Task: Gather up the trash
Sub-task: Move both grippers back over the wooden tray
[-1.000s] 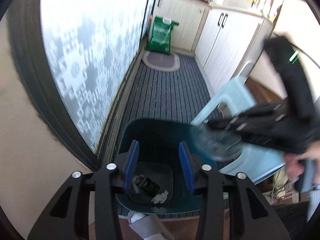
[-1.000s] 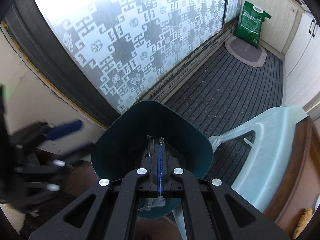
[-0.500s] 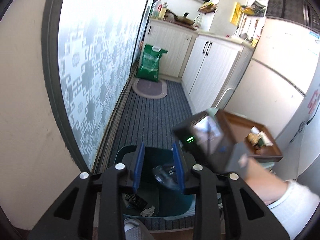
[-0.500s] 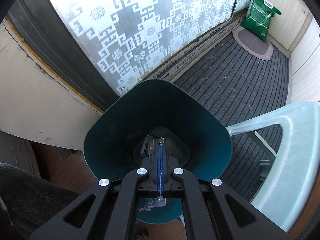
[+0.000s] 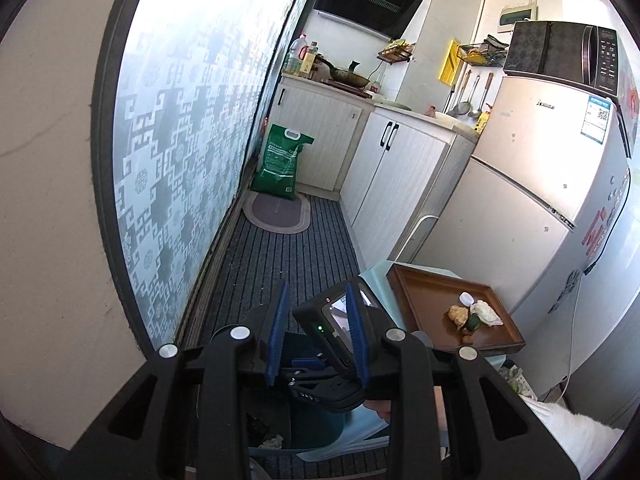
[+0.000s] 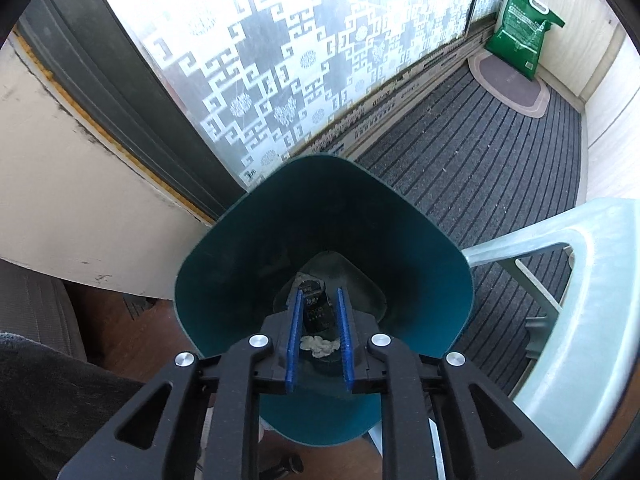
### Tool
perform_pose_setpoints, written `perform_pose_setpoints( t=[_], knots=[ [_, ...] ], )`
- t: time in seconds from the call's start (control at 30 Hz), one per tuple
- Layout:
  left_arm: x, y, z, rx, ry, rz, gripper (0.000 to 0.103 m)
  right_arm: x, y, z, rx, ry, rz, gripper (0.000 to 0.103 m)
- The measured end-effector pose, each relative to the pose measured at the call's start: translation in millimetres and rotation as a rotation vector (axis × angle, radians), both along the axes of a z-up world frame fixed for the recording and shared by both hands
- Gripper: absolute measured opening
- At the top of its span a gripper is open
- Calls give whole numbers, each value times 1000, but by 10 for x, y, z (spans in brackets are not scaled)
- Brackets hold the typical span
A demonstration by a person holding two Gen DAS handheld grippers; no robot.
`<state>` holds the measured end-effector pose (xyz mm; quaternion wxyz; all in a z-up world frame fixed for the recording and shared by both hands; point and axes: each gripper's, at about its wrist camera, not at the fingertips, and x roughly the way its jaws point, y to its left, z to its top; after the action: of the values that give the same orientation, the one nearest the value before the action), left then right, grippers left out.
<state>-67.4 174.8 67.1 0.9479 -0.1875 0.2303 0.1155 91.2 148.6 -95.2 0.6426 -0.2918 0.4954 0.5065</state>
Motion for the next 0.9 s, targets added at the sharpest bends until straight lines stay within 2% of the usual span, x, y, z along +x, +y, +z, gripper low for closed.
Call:
perform_pose_setpoints(
  t=[0.2,0.5,0.9],
  knots=[
    [68,-161,139,10,-23,-17,30,20,-162,350,96,-3,0,20],
    [281,-472,248,28,-42,-71,30,178,-660,933,242,-71,-33,24],
    [699,-954,168,47,-5,-151,31,784,-1571,1185,295,-110,-199,31]
  ],
)
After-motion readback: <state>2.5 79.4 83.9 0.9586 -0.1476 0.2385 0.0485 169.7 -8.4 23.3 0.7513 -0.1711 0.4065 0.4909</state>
